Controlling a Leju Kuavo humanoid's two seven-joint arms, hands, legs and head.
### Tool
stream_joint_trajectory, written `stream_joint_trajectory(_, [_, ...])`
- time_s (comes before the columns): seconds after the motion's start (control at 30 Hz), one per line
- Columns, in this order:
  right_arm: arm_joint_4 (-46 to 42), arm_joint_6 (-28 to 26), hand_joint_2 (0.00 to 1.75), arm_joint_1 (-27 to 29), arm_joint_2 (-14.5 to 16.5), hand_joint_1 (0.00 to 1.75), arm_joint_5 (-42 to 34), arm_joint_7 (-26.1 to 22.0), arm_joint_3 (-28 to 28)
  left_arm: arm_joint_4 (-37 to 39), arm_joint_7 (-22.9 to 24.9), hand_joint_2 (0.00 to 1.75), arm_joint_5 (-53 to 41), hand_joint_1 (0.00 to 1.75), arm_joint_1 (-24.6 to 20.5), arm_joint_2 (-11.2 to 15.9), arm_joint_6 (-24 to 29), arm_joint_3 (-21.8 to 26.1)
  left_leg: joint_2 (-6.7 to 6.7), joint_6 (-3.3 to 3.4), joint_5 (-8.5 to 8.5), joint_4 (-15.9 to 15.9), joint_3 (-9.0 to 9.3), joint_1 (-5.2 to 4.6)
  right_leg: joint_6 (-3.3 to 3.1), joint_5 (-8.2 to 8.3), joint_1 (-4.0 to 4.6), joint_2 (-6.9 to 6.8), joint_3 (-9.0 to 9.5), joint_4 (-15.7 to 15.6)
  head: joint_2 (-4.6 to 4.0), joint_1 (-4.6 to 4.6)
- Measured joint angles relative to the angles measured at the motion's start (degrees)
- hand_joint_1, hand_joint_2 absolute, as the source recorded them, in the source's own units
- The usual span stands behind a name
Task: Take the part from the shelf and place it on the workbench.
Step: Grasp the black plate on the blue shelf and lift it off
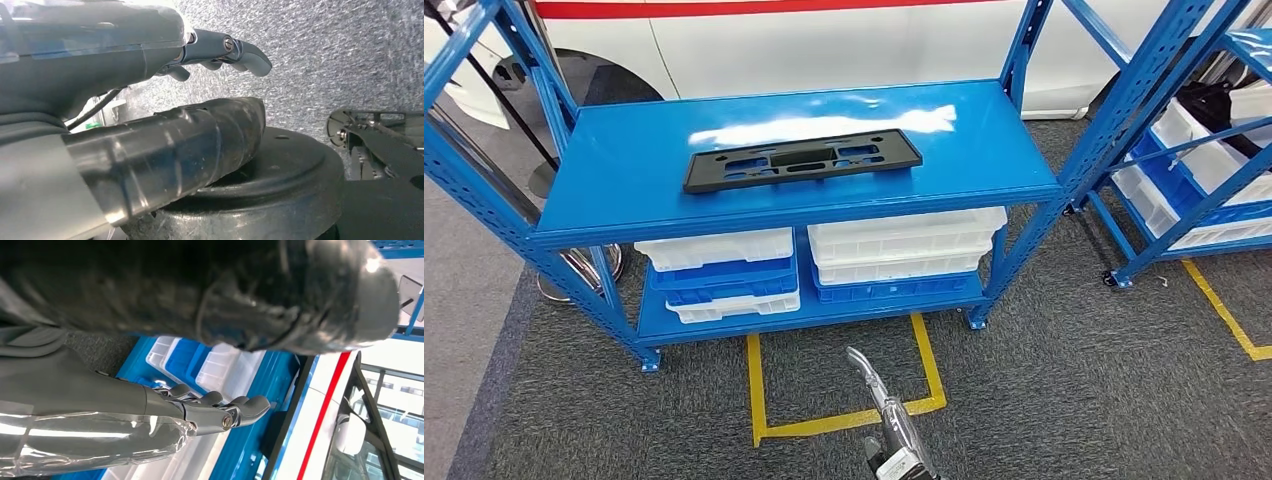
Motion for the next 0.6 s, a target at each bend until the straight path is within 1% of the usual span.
stream_joint_trajectory(0.03, [-0.3,0.0,0.0,0.1,-0.2,0.0,-0.1,0.0,0.1,0.0,-0.1,0.0,0.0,0.0,0.0,0.0,0.0,0.0,-0.02,-0.15,-0.08,0.1,0.04,-0.11,-0.27,1.3,0.14,-0.06,1.74,-3.6,0.0,-0.02])
stream_joint_trajectory(0.07, [-0.6,0.0,0.0,0.3,-0.5,0.0,-0.2,0.1,0.2,0.0,-0.3,0.0,0.1,0.0,0.0,0.0,0.0,0.0,-0.02,-0.34,-0.15,0.1,0.05,-0.19,-0.49,2.0,0.31,-0.11,2.92,-6.1,0.0,-0.02])
stream_joint_trajectory(0.1, [-0.9,-0.1,0.0,0.5,-0.7,0.0,-0.4,0.1,0.4,0.0,-0.4,0.0,0.1,0.0,0.0,0.0,0.0,0.0,-0.01,-0.57,-0.19,0.1,0.04,-0.25,-0.65,2.1,0.49,-0.12,3.41,-7.3,0.0,-0.03])
stream_joint_trajectory(0.13, [-1.2,-0.1,0.0,0.6,-1.0,0.0,-0.5,0.2,0.6,0.0,-0.4,0.0,0.1,0.0,0.0,0.0,0.0,0.0,0.01,-0.82,-0.19,0.0,0.05,-0.28,-0.77,2.11,0.64,-0.08,3.45,-7.4,0.0,-0.03])
stream_joint_trajectory(0.2, [-1.6,-0.3,0.0,0.8,-1.4,0.0,-0.6,0.2,0.9,0.0,-0.4,0.0,0.2,0.0,-0.1,0.0,-0.1,0.0,0.01,-1.36,-0.46,0.1,0.13,-0.22,-1.28,2.36,0.47,-0.01,3.6,-7.9,0.0,-0.03])
stream_joint_trajectory(0.23, [-1.8,-0.4,0.0,0.7,-1.5,0.0,-0.4,0.2,1.0,0.0,-0.4,0.0,0.2,0.0,-0.1,0.0,-0.1,0.0,-0.04,-1.66,-1.3,1.2,-0.25,-0.19,-1.64,2.52,0.31,-0.1,3.73,-8.2,0.0,-0.04])
stream_joint_trajectory(0.27, [-1.9,-0.6,0.0,0.6,-1.6,0.0,-0.1,0.2,1.1,0.0,-0.4,0.0,0.3,0.0,-0.1,0.0,-0.2,0.0,-0.09,-1.94,-2.69,3.2,-1.12,-0.15,-1.97,2.66,0.14,-0.23,3.83,-8.5,0.0,-0.05])
stream_joint_trajectory(0.3, [-2.0,-0.8,0.0,0.5,-1.7,0.0,0.3,0.3,1.2,0.0,-0.5,0.0,0.3,0.0,-0.1,0.0,-0.2,0.0,-0.14,-2.18,-4.52,6.4,-2.54,-0.04,-2.19,2.71,0.1,-0.42,3.87,-8.6,0.0,-0.06])
stream_joint_trajectory(0.33, [-2.1,-1.0,0.0,0.4,-1.7,0.0,0.8,0.4,1.3,0.0,-0.5,0.0,0.3,0.0,-0.1,0.0,-0.2,0.0,-0.16,-2.42,-6.41,10.3,-4.35,0.0,-2.36,2.69,0.11,-0.66,3.83,-8.5,0.0,-0.07])
stream_joint_trajectory(0.37, [-2.1,-1.1,0.0,0.3,-1.8,0.0,1.1,0.6,1.4,0.0,-0.5,0.0,0.3,0.0,0.0,0.0,-0.2,0.0,-0.17,-2.61,-7.72,13.7,-5.98,0.05,-2.42,2.66,0.13,-0.87,3.8,-8.5,0.0,-0.07])
stream_joint_trajectory(0.4, [-2.1,-1.2,0.0,0.2,-1.8,0.0,1.4,0.8,1.4,0.0,-0.5,0.0,0.3,0.0,0.0,0.0,-0.2,0.0,-0.16,-2.78,-8.0,15.7,-6.96,0.12,-2.44,2.61,0.14,-1.15,3.82,-8.4,0.0,-0.07])
stream_joint_trajectory(0.43, [-2.1,-1.2,0.0,0.2,-1.9,0.0,1.6,0.9,1.4,0.0,-0.5,0.0,0.3,0.0,0.0,0.0,-0.2,0.0,-0.13,-2.9,-7.27,15.8,-7.05,0.2,-2.42,2.54,0.13,-1.43,3.87,-8.4,0.0,-0.07])
stream_joint_trajectory(0.47, [-2.1,-1.2,0.0,0.2,-1.9,0.0,1.6,0.9,1.5,0.0,-0.5,0.0,0.3,0.0,0.0,0.0,-0.2,0.0,-0.02,-2.98,-5.55,13.6,-6.02,0.31,-2.33,2.45,0.09,-1.71,3.96,-8.3,0.0,-0.07])
stream_joint_trajectory(0.5, [-2.1,-1.2,0.0,0.1,-1.9,0.0,1.7,1.0,1.5,0.0,-0.5,0.0,0.3,0.0,0.0,0.1,-0.2,0.0,0.47,-3.02,-3.28,9.5,-4.1,0.41,-2.16,2.3,0.06,-2.02,4.08,-8.2,0.0,-0.07])
stream_joint_trajectory(0.53, [-2.1,-1.2,0.0,0.1,-1.9,0.0,1.7,1.0,1.6,0.0,-0.5,0.0,0.3,0.0,0.0,0.1,-0.2,0.0,1.31,-2.97,-1.78,5.6,-2.28,0.34,-1.91,2.12,0.15,-2.3,4.18,-8.1,0.0,-0.07])
stream_joint_trajectory(0.57, [-2.1,-1.2,0.0,0.1,-2.0,0.0,1.7,1.0,1.6,0.0,-0.5,0.0,0.3,0.0,-0.1,0.1,-0.2,0.0,1.89,-2.69,-0.68,2.4,-0.81,0.24,-1.63,1.95,0.26,-2.61,4.22,-7.9,0.0,-0.05])
stream_joint_trajectory(0.6, [-2.2,-1.2,0.0,0.1,-2.0,0.0,1.8,1.0,1.6,0.0,-0.5,0.0,0.3,0.0,-0.1,0.0,-0.2,0.0,2.28,-2.32,-0.28,0.7,-0.07,0.12,-1.34,1.83,0.37,-2.95,4.24,-7.8,0.0,-0.04])
